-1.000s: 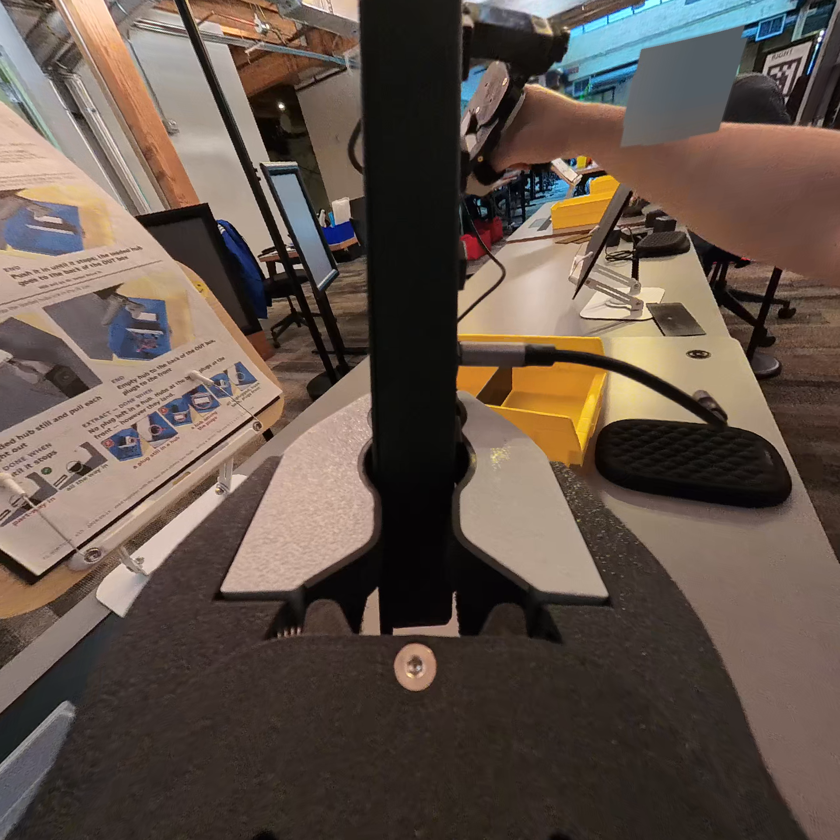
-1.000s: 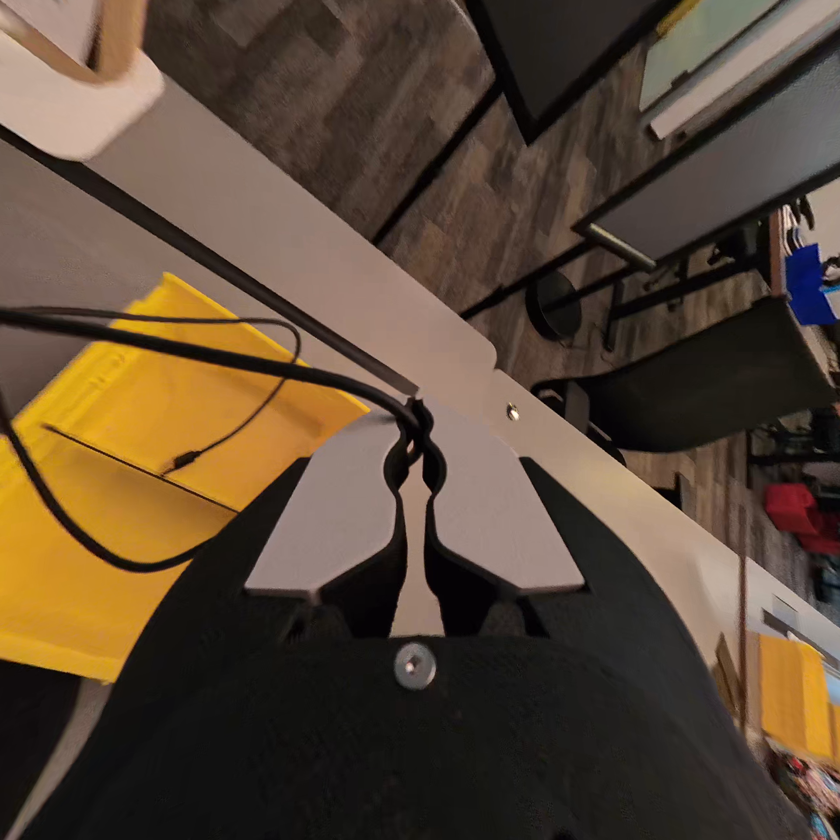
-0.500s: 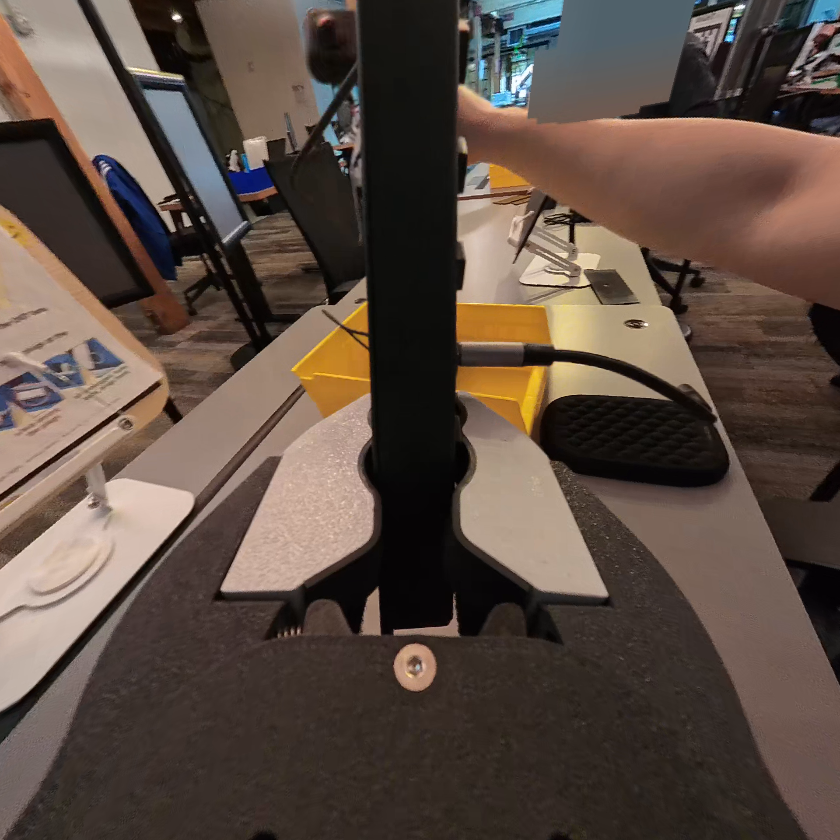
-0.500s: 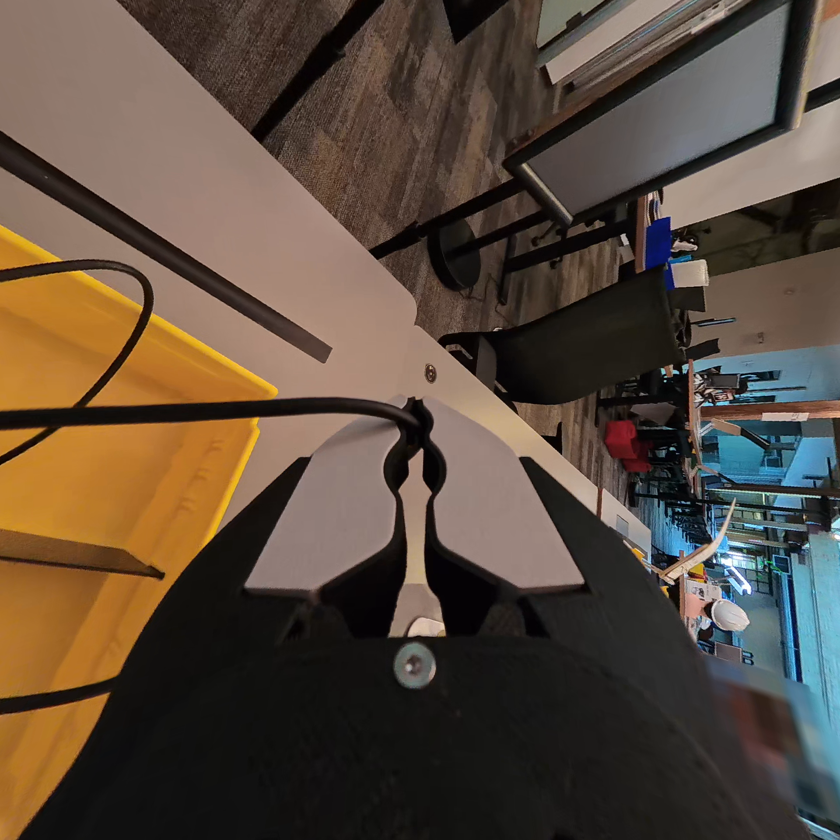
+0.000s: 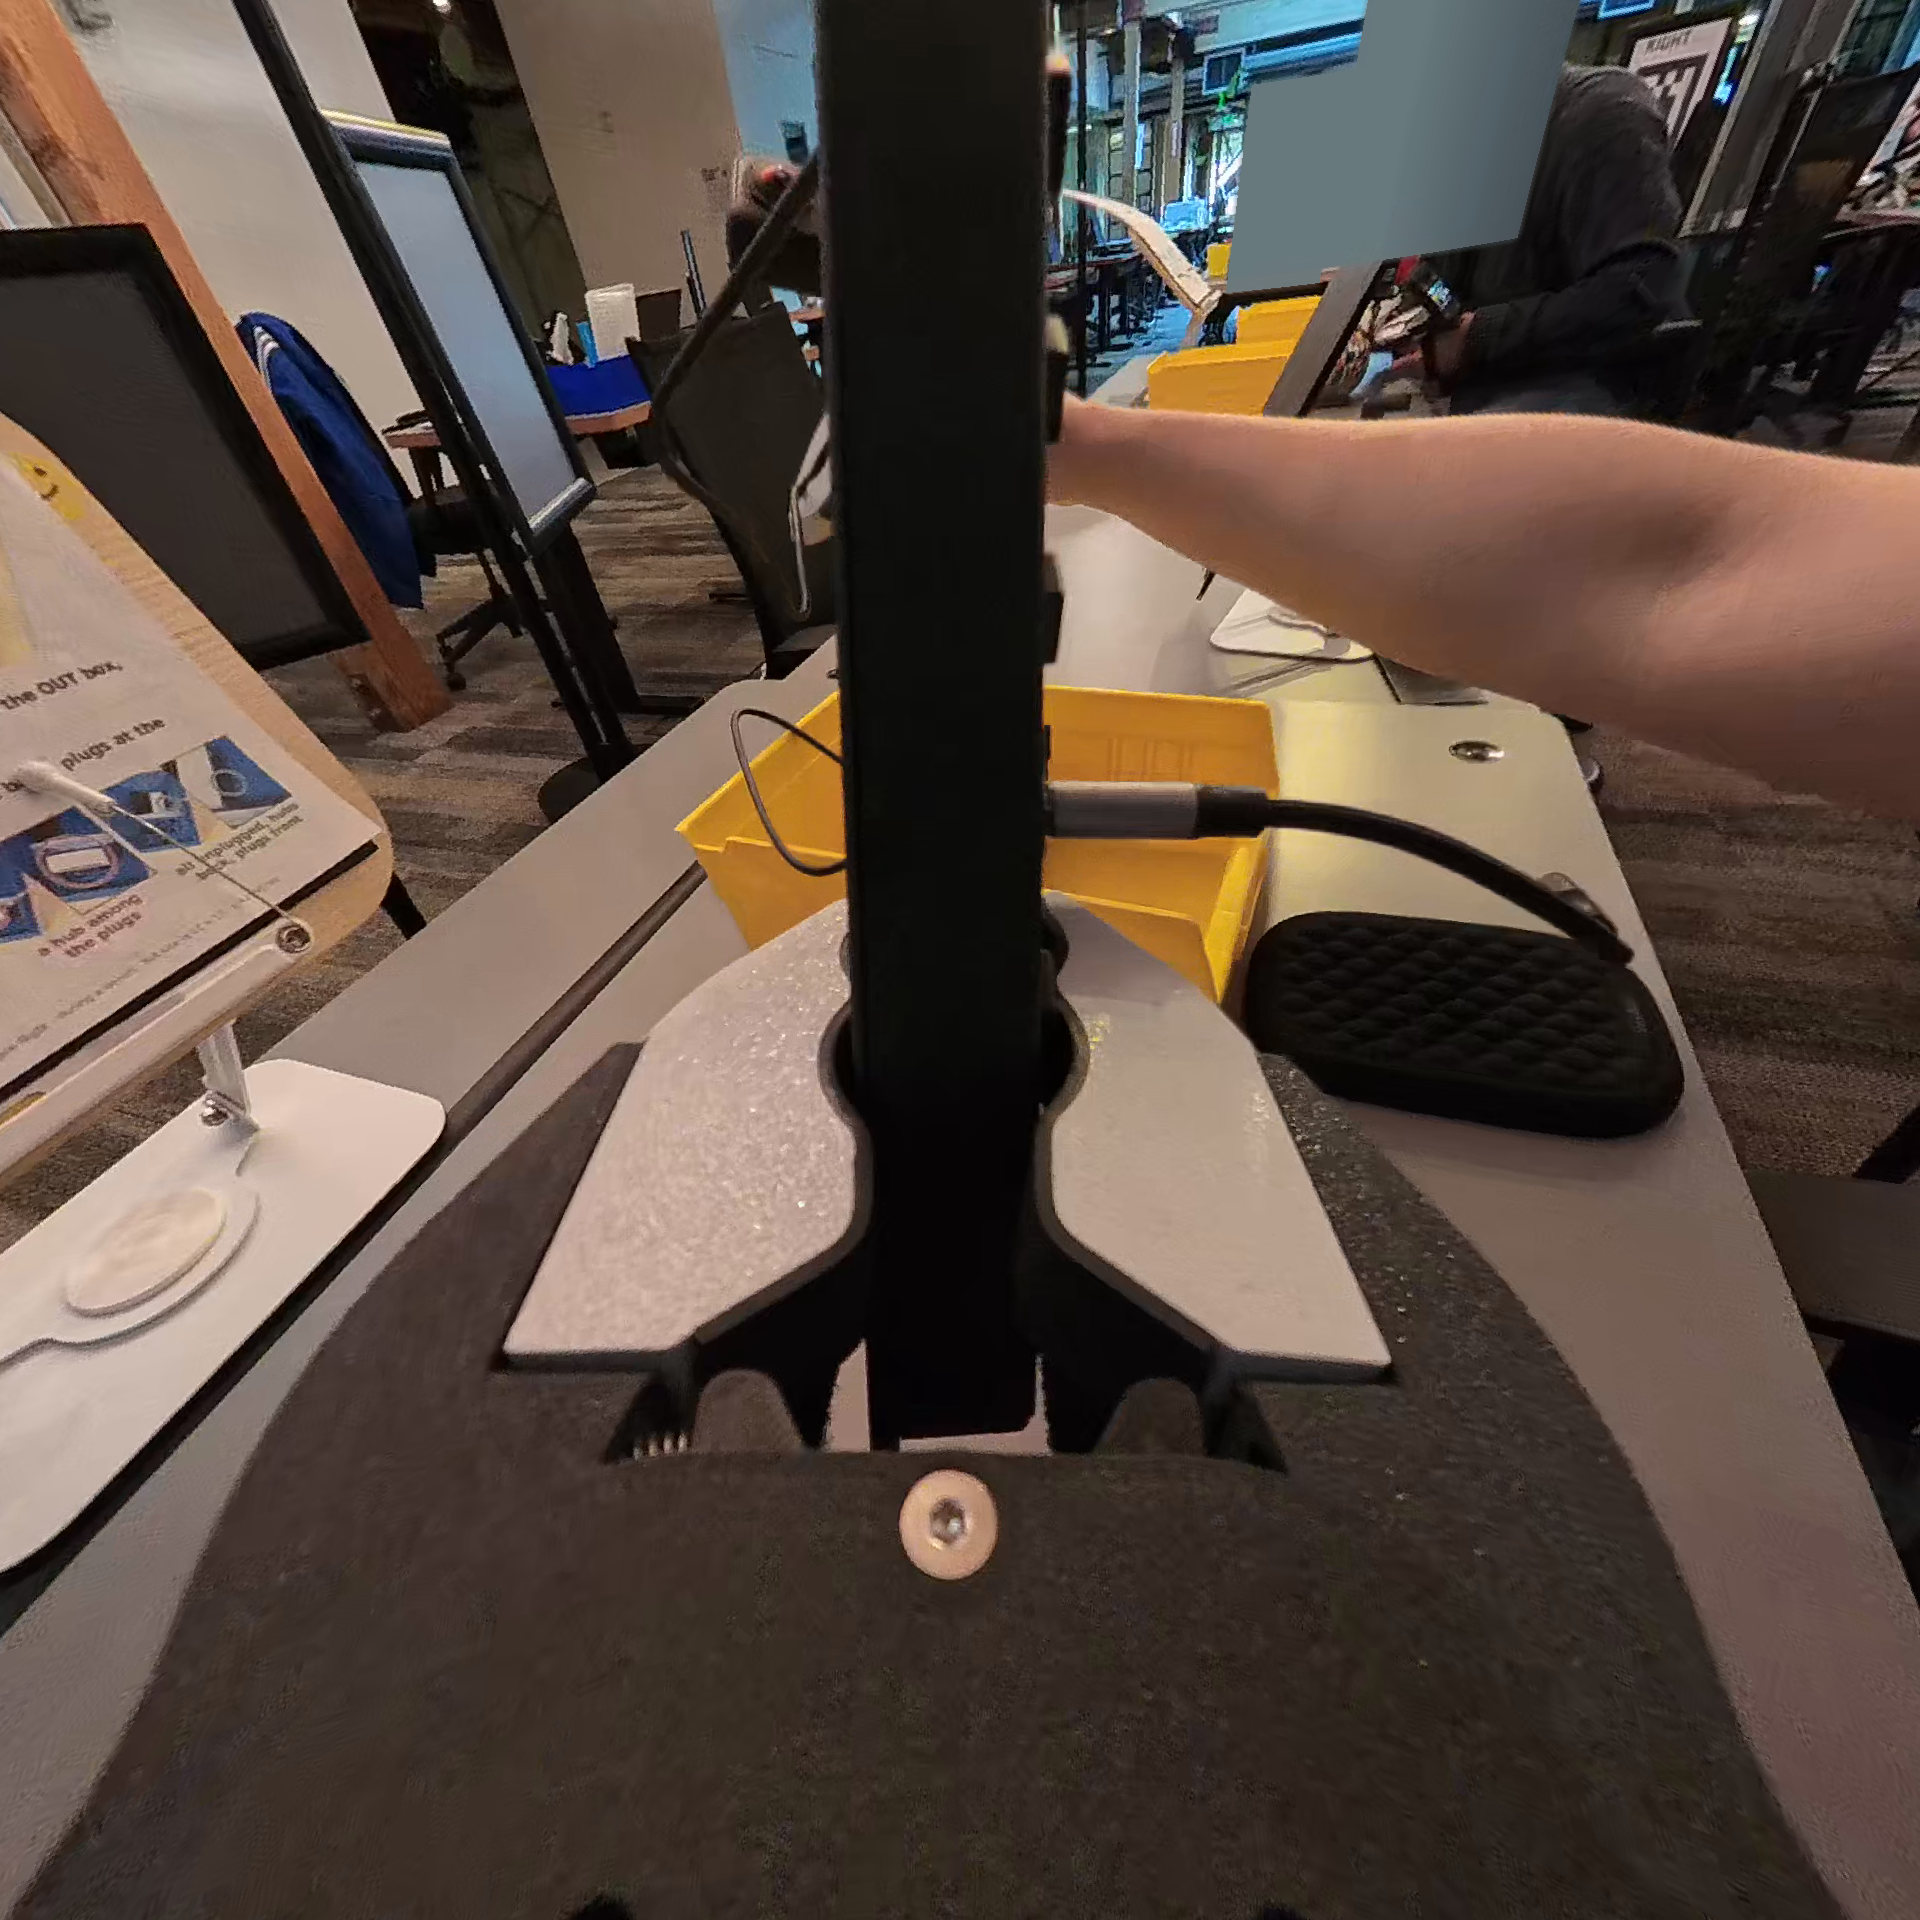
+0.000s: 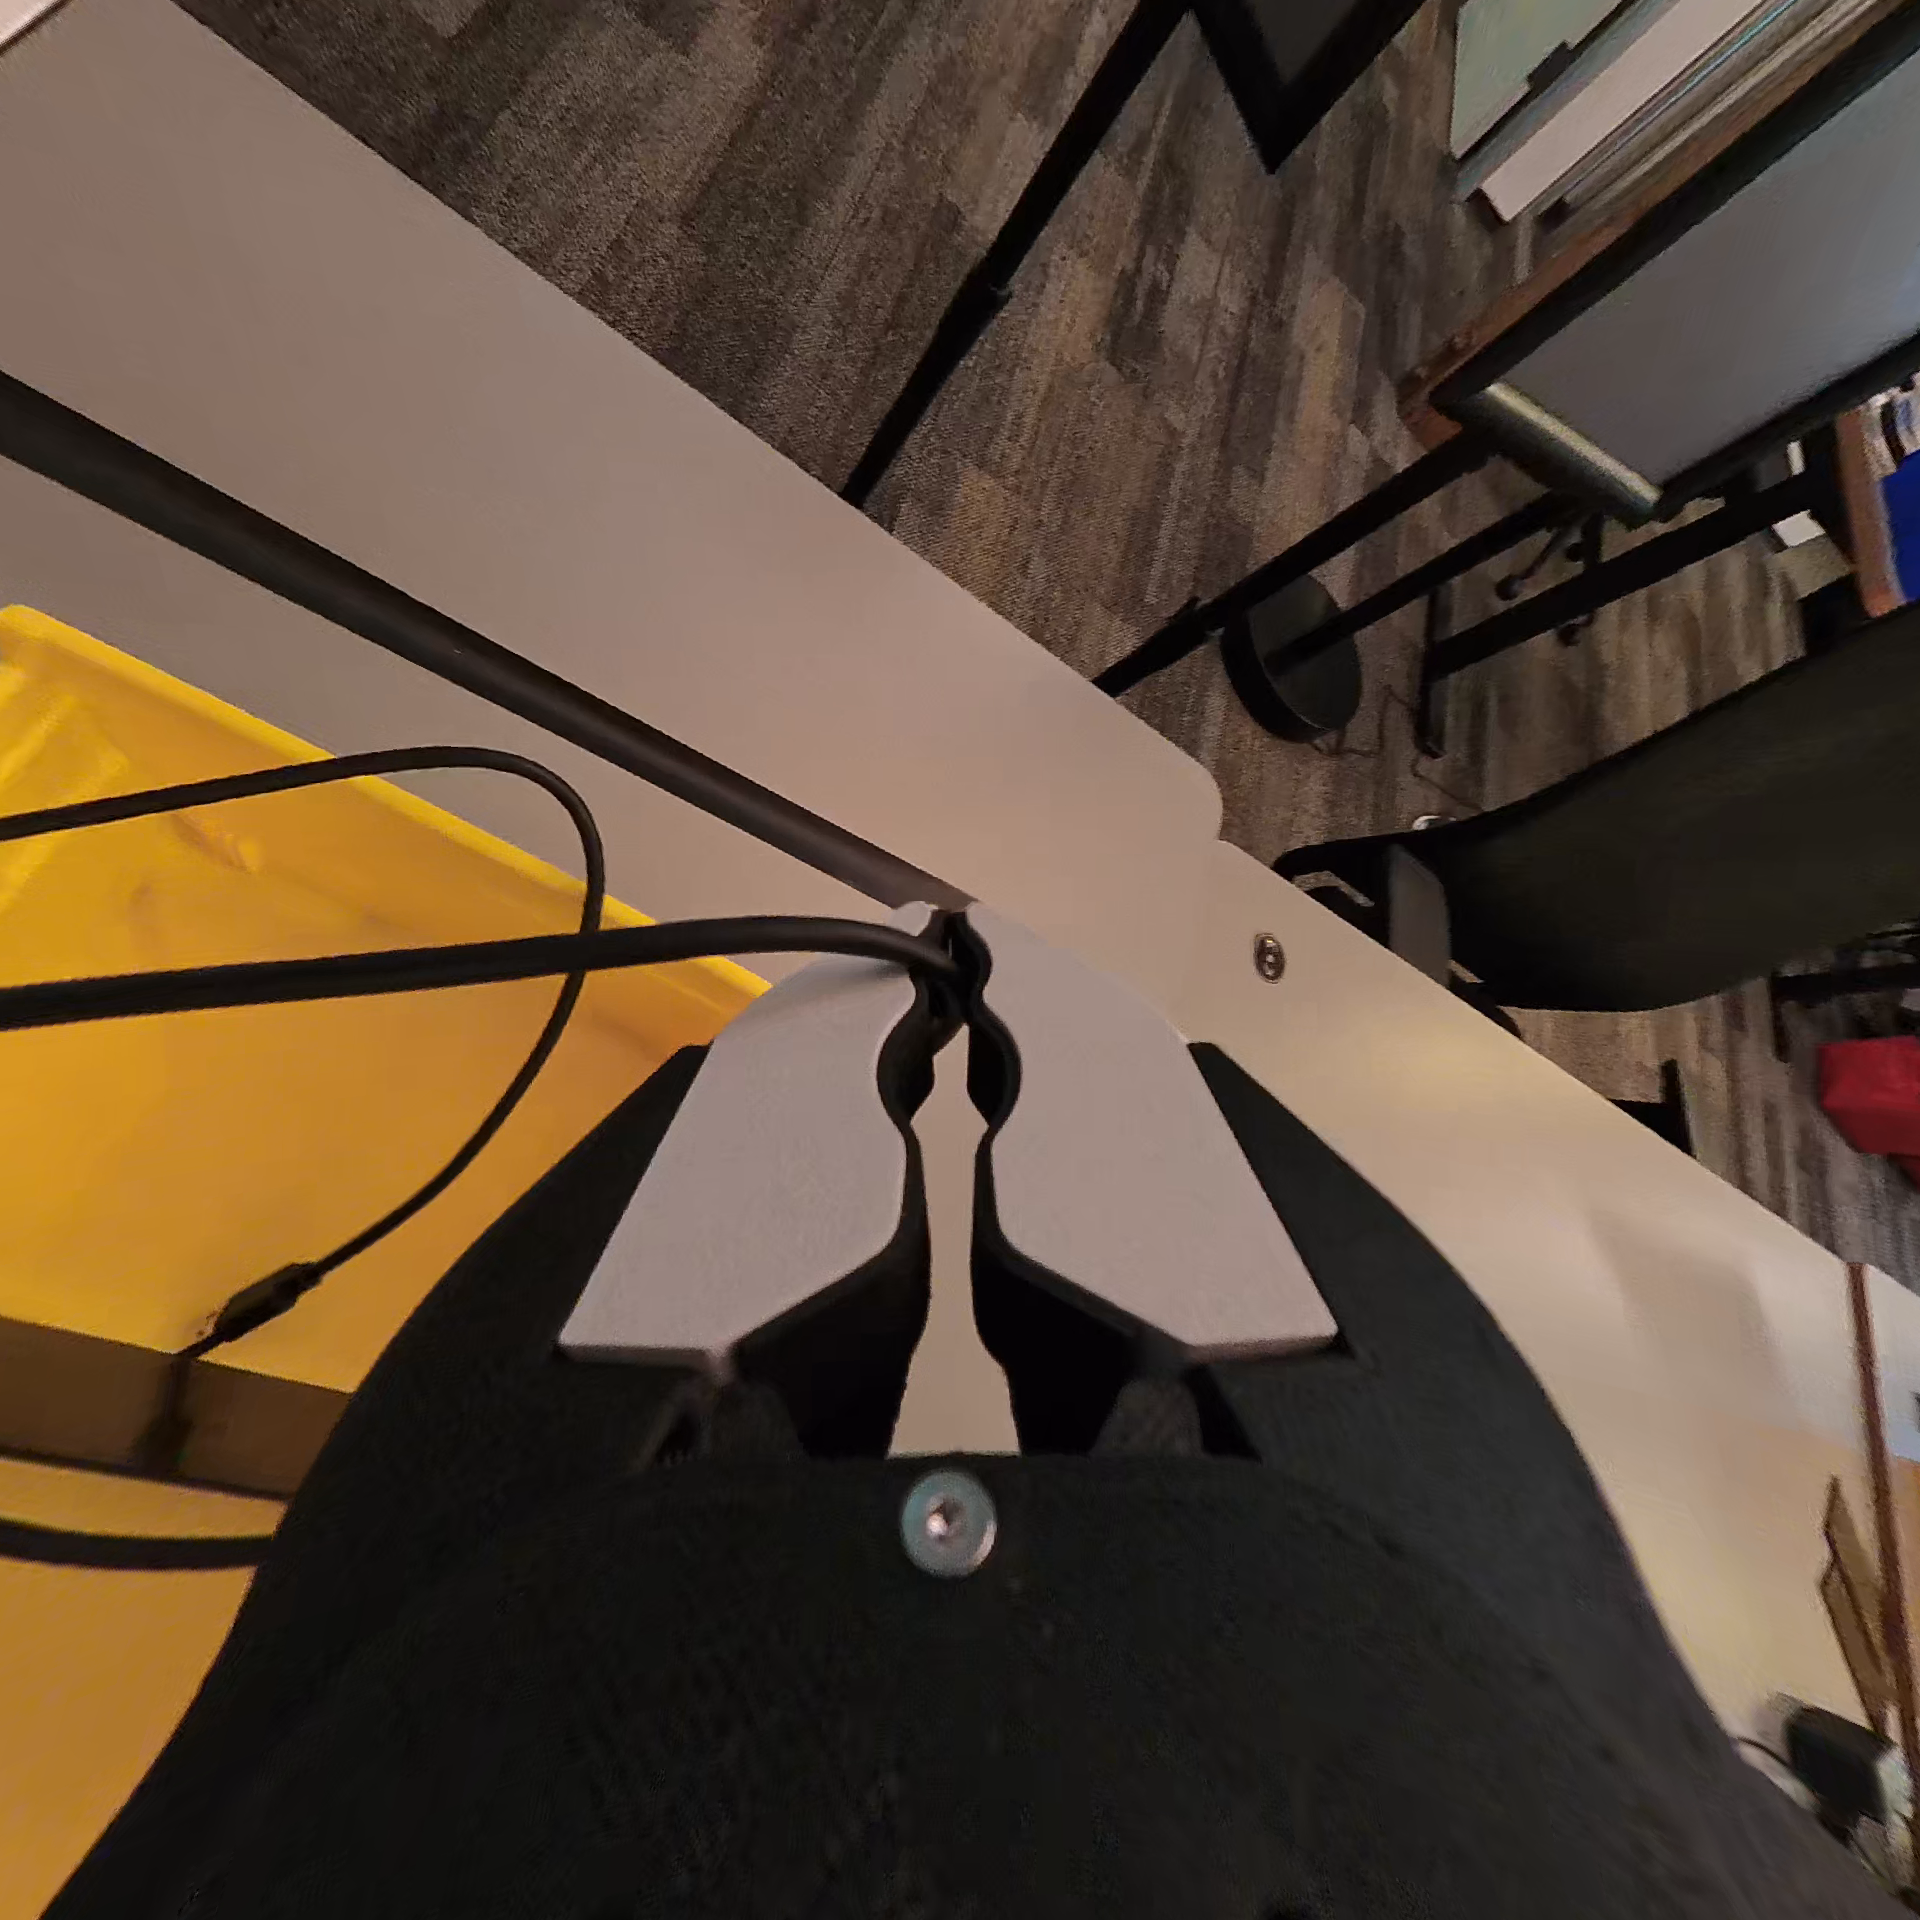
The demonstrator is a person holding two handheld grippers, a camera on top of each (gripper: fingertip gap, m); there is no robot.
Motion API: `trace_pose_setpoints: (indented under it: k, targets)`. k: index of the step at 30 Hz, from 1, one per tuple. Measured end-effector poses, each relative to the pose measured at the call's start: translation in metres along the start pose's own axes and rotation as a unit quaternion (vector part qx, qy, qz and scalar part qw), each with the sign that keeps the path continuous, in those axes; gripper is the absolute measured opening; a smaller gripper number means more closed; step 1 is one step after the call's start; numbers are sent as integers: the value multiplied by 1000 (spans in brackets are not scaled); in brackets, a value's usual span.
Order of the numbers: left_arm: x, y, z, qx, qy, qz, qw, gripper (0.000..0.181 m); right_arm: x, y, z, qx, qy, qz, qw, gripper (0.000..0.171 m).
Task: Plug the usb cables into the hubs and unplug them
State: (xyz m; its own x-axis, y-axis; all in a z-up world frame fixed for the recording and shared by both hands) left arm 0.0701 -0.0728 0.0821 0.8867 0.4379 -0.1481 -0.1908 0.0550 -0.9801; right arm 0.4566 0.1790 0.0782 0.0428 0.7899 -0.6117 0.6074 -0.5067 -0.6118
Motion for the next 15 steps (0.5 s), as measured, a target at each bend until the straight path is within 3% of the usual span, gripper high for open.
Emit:
trace_pose_setpoints:
  k: [15]
  targets:
    - [18, 15, -6, 18, 13, 46, 999, 27, 45, 30, 21, 21, -46, 6, 999, 1]
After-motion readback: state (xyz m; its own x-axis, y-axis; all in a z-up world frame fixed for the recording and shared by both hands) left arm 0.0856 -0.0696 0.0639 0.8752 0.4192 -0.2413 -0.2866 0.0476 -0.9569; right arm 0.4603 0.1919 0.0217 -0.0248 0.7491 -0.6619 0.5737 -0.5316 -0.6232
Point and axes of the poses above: each gripper's, where its closed fingertips meet, x out along the fingers, y out of its underside, z = x × y across the jaws, the point moved 7 cm from there along -x, back along the fingers, and after that the axes turned 1 degree about x, right-handed, at the moved point
